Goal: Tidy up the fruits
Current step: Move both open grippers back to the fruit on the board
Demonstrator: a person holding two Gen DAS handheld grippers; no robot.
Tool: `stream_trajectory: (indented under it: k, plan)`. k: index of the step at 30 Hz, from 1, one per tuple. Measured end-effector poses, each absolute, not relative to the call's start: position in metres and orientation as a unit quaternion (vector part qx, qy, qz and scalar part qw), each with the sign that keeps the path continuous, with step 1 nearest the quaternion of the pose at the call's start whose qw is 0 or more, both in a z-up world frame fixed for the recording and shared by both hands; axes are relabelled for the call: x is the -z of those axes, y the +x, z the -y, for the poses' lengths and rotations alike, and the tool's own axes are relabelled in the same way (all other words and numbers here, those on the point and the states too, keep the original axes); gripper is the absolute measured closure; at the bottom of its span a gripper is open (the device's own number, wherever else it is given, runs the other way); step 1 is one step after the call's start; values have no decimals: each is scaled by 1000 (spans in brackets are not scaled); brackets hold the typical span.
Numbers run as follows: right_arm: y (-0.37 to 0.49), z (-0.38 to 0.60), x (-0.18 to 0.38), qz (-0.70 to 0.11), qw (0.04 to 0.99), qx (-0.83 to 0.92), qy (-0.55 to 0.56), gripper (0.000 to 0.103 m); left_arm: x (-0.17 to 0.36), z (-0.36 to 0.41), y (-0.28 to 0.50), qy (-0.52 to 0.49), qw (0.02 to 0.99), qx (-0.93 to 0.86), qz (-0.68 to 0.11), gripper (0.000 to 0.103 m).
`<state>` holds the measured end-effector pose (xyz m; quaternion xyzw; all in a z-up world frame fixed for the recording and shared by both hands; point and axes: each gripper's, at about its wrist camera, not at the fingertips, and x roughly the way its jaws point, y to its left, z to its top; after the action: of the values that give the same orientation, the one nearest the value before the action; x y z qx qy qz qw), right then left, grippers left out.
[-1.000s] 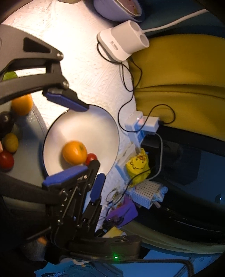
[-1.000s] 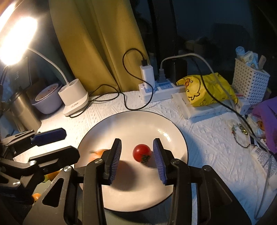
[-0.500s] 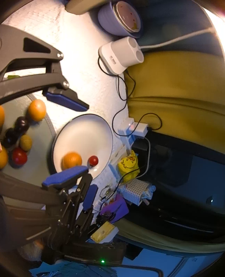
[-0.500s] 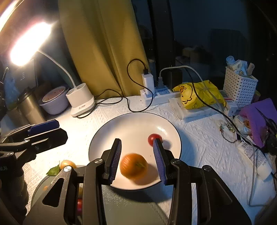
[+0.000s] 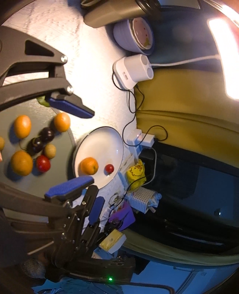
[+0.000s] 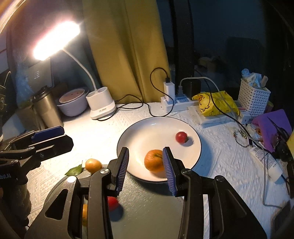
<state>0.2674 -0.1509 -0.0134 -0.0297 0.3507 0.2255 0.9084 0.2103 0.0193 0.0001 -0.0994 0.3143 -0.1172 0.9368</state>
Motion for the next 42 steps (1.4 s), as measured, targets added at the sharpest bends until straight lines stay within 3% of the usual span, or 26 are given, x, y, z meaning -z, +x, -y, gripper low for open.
stream_trajectory:
  k: [30, 34, 42]
  plan:
    - [192, 111, 36, -379, 884, -270, -56, 62, 30, -36, 137, -110, 934, 95, -327, 37]
    - [186, 107, 44, -390, 876, -278, -54, 46, 38, -38, 132, -111, 931, 89, -335, 37]
    - [178, 100, 59, -406, 865, -288, -64, 46, 55, -45, 122, -122, 925, 77, -352, 37]
